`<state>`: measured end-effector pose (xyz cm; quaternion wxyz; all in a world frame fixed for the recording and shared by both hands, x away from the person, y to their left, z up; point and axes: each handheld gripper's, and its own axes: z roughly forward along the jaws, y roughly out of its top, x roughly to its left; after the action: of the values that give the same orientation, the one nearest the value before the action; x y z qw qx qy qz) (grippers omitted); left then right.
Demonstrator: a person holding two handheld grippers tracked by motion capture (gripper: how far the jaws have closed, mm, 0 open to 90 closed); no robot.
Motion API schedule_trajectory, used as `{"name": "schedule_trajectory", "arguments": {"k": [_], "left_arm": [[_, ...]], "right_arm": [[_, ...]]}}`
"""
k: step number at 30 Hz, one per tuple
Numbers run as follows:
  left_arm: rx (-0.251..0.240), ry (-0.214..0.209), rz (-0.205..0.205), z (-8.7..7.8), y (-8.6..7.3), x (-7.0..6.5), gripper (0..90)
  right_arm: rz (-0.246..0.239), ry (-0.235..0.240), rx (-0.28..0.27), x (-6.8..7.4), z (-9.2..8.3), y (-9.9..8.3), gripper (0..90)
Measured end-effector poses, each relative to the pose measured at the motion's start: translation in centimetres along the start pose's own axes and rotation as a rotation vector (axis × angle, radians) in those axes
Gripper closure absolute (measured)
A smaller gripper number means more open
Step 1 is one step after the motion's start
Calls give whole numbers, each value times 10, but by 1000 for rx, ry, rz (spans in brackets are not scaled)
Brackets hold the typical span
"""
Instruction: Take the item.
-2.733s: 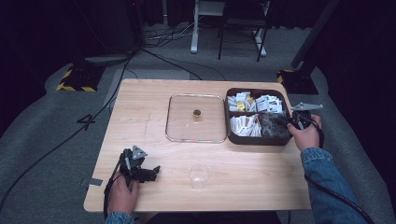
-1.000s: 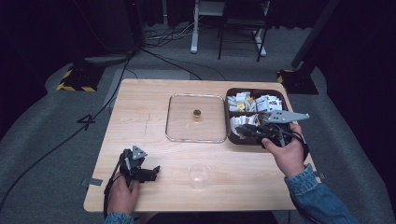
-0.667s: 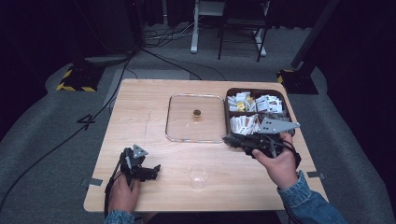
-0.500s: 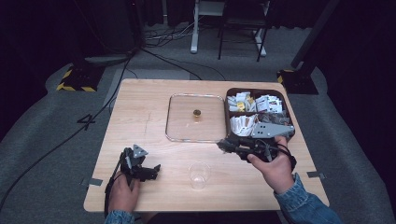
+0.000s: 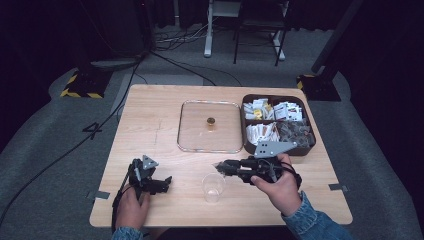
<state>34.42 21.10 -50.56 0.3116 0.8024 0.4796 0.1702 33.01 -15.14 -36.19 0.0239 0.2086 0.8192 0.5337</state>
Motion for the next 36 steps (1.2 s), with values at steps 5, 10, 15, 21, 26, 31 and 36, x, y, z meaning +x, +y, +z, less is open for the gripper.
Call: {"name": "schedule_trajectory", "arguments": {"k": [5, 10, 15, 21, 26, 31, 36], "left_arm": [[-1, 0, -1, 0, 0, 0, 0], [-1, 0, -1, 0, 0, 0, 0], [-1, 0, -1, 0, 0, 0, 0], [0, 0, 0, 0, 0, 0, 0], [0, 0, 0, 0, 0, 0, 0], [-1, 0, 0, 0, 0, 0, 0], [-1, 0, 0, 0, 0, 0, 0]], "right_arm": [[0, 24, -4, 4, 8, -7, 761], [0, 35, 18, 6, 18, -14, 761], [-13, 34, 38, 8, 27, -20, 760], [1, 40, 62, 5, 36, -27, 760], [4, 33, 77, 3, 39, -32, 760], [8, 29, 92, 1, 43, -36, 760], [10, 26, 103, 2, 45, -40, 760]]}}
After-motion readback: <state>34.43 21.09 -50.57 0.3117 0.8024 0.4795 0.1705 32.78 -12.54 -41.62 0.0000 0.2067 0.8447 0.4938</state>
